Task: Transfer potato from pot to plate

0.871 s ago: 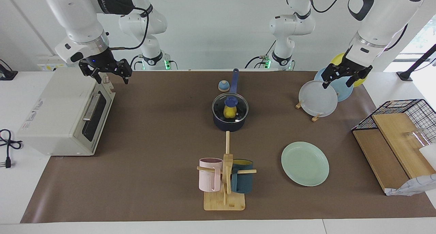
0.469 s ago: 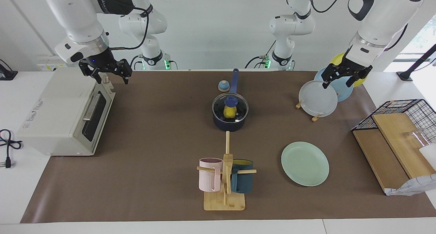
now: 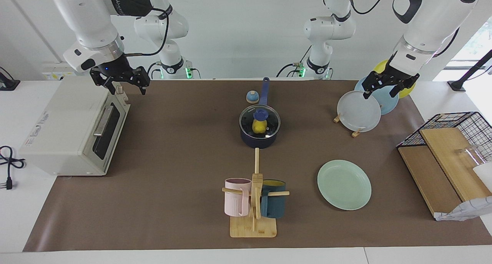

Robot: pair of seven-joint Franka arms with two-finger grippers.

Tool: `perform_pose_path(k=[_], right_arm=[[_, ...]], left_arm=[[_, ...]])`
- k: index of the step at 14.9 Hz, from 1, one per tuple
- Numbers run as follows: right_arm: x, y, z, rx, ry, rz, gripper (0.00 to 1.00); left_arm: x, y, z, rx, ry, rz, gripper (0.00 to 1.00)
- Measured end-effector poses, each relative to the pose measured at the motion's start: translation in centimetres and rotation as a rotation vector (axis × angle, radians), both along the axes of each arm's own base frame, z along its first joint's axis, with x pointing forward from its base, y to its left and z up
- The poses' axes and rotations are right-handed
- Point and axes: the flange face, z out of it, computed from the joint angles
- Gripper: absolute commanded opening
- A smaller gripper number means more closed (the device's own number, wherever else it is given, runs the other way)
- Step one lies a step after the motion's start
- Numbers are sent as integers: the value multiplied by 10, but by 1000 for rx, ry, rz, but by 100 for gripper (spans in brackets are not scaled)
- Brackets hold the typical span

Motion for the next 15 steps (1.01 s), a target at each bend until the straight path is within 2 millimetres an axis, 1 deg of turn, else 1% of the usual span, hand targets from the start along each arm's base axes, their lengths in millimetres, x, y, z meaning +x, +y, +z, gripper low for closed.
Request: perform_pose_path(k=[2, 4, 6, 7, 8, 9, 10, 11, 13, 14, 15], right_arm=[[3, 17, 2, 15, -32, 42, 100], [12, 28, -3, 54, -51, 54, 100], [27, 34, -12, 72, -40, 61, 100], [36, 43, -13, 78, -40, 74, 100], [44, 58, -15, 84, -37, 94, 100], [49, 79, -18, 89, -35, 105, 100], [51, 110, -23, 95, -34, 109, 100], [50, 147, -28, 101, -41, 120, 100], [36, 228, -49, 98, -38, 122, 100], [27, 265, -60, 94, -45, 104, 100], [18, 297, -69, 95, -60, 93, 100]], left_arm=[[-1, 0, 1, 0, 2, 0, 100], [-1, 0, 1, 0, 2, 0, 100], [-1, 0, 1, 0, 2, 0, 100], [-1, 0, 1, 0, 2, 0, 100], [-1, 0, 1, 0, 2, 0, 100], [-1, 0, 1, 0, 2, 0, 100], [-1, 0, 1, 0, 2, 0, 100], [-1, 0, 1, 0, 2, 0, 100], [-1, 0, 1, 0, 2, 0, 100], [-1, 0, 1, 0, 2, 0, 100], [-1, 0, 1, 0, 2, 0, 100]])
